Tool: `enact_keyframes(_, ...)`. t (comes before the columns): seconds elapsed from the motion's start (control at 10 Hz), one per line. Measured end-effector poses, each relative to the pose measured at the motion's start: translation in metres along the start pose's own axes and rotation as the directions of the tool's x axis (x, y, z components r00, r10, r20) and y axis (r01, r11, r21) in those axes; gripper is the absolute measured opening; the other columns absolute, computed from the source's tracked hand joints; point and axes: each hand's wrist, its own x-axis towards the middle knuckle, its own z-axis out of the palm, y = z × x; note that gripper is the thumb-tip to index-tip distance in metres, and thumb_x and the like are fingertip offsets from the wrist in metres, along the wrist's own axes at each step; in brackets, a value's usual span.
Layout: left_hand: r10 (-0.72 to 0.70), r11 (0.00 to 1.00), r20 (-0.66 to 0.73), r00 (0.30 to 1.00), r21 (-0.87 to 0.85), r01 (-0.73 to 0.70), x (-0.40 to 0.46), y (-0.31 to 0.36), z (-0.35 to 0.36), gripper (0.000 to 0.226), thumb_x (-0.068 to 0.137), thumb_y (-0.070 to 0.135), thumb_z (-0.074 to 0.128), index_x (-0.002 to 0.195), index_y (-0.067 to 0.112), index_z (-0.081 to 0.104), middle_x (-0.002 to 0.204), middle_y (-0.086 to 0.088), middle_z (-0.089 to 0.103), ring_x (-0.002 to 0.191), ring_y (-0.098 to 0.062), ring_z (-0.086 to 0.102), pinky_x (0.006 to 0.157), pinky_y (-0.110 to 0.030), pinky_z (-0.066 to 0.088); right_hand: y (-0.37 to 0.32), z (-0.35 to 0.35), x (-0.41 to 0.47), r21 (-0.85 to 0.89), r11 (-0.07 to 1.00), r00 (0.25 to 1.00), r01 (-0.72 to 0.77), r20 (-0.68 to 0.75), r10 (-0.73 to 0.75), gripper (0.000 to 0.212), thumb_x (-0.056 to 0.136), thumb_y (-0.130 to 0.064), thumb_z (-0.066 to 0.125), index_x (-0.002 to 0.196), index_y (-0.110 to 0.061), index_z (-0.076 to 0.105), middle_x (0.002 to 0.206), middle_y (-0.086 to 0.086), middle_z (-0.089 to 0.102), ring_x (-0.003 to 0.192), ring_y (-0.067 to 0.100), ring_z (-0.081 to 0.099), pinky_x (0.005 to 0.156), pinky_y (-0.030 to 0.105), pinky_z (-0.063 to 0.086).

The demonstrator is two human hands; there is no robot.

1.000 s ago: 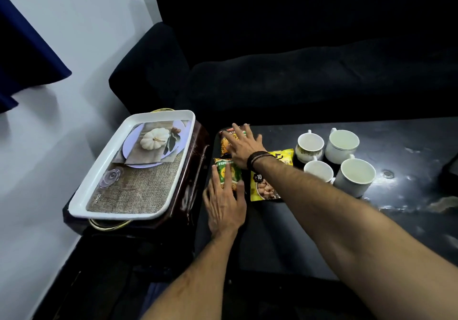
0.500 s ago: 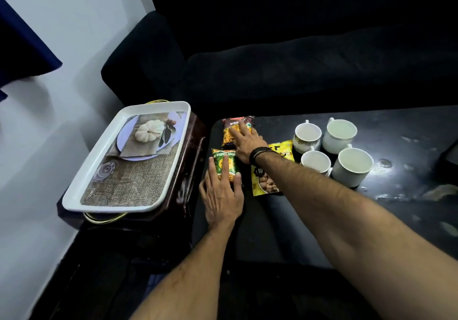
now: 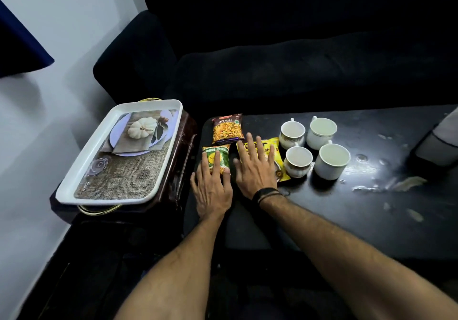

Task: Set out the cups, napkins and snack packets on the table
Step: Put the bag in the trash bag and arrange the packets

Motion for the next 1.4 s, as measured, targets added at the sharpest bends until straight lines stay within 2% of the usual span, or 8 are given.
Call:
enact_keyframes(0.1,0.004,1.0,0.016,1.0,-0.007,-0.004,-0.004,0.0,0.0,0.056,0.101,0.047,0.029,0.154,0.032,0.026,0.163,-0.005,0.02,0.143,-0.025,0.032,0.115,-0.046,0.03,0.021,0.008,-0.026,0.009,0.997,0.993,-0.077,0.09,0.076,0.062,0.097,-0.048,0.027,0.155,-0.027,0.018,0.165,0.004,0.004,0.153,0.027,0.003,0.119,0.057,0.009)
enact_keyframes(0.2,0.006,1.0,0.044,0.999,-0.024,-0.005,-0.002,-0.003,0.002,0.055,0.1,0.048,0.027,0.154,0.034,0.026,0.164,-0.004,0.017,0.145,-0.026,0.029,0.115,-0.047,0.031,0.023,0.016,-0.033,0.032,0.997,0.992,-0.076,0.104,0.072,0.061,0.099,-0.049,0.023,0.156,-0.031,0.009,0.165,0.004,-0.005,0.153,0.025,-0.006,0.119,0.055,0.006)
enact_keyframes(0.6,0.001,1.0,0.056,0.998,0.024,-0.002,0.001,-0.006,0.009,0.058,0.097,0.051,0.033,0.153,0.039,0.022,0.163,-0.004,0.017,0.143,-0.025,0.031,0.111,-0.046,0.035,0.018,0.017,-0.033,0.05,0.997,0.991,-0.052,0.123,0.045,0.06,0.1,-0.05,0.02,0.155,-0.032,0.004,0.165,0.004,-0.009,0.152,0.024,-0.008,0.12,0.049,-0.001)
enact_keyframes(0.7,0.004,1.0,0.059,0.998,0.019,-0.005,0.0,-0.007,0.008,0.059,0.097,0.048,0.035,0.153,0.038,0.021,0.163,-0.004,0.015,0.144,-0.024,0.029,0.113,-0.045,0.033,0.019,0.015,-0.034,0.053,0.998,0.992,-0.044,0.116,0.038,0.06,0.1,-0.049,0.019,0.155,-0.032,0.002,0.164,0.004,-0.01,0.152,0.023,-0.011,0.12,0.048,-0.004)
enact_keyframes(0.9,-0.004,1.0,0.039,0.999,-0.018,0.004,-0.02,-0.004,-0.002,0.062,0.099,0.048,0.024,0.157,0.033,0.008,0.166,-0.002,0.008,0.151,-0.019,0.016,0.123,-0.042,0.01,0.019,0.002,-0.039,0.057,0.998,0.993,0.005,0.115,-0.012,0.061,0.102,-0.045,0.015,0.155,-0.026,-0.006,0.164,0.002,-0.015,0.152,0.022,-0.013,0.123,0.047,-0.001)
enact_keyframes(1.1,0.069,0.998,0.107,0.992,-0.006,-0.069,-0.039,0.015,-0.022,0.064,0.1,0.05,0.024,0.158,0.03,0.005,0.167,-0.001,0.001,0.153,-0.017,0.007,0.123,-0.038,0.0,0.04,-0.046,-0.022,0.094,0.994,0.994,0.054,0.09,-0.062,0.06,0.101,-0.043,0.019,0.156,-0.022,0.008,0.165,0.004,0.0,0.153,0.022,0.0,0.121,0.044,0.012)
enact_keyframes(1.3,0.14,0.989,0.237,0.961,0.009,-0.146,-0.012,0.059,-0.082,0.066,0.1,0.055,0.025,0.158,0.027,0.009,0.166,-0.004,-0.003,0.153,-0.021,0.002,0.122,-0.043,-0.002,0.07,-0.114,-0.009,-0.028,0.999,0.975,-0.021,0.221,0.027,0.064,0.1,-0.049,0.025,0.155,-0.019,0.014,0.165,0.008,0.005,0.152,0.027,0.005,0.122,0.051,0.008)
enact_keyframes(1.4,0.164,0.985,0.277,0.947,-0.001,-0.17,-0.002,0.086,-0.116,0.068,0.099,0.057,0.026,0.158,0.026,0.01,0.166,-0.005,-0.004,0.153,-0.022,0.0,0.123,-0.046,-0.001,0.08,-0.156,-0.005,-0.014,0.994,0.961,-0.106,0.254,0.106,0.064,0.098,-0.052,0.027,0.154,-0.021,0.018,0.165,0.006,0.009,0.152,0.026,0.006,0.119,0.052,0.007)
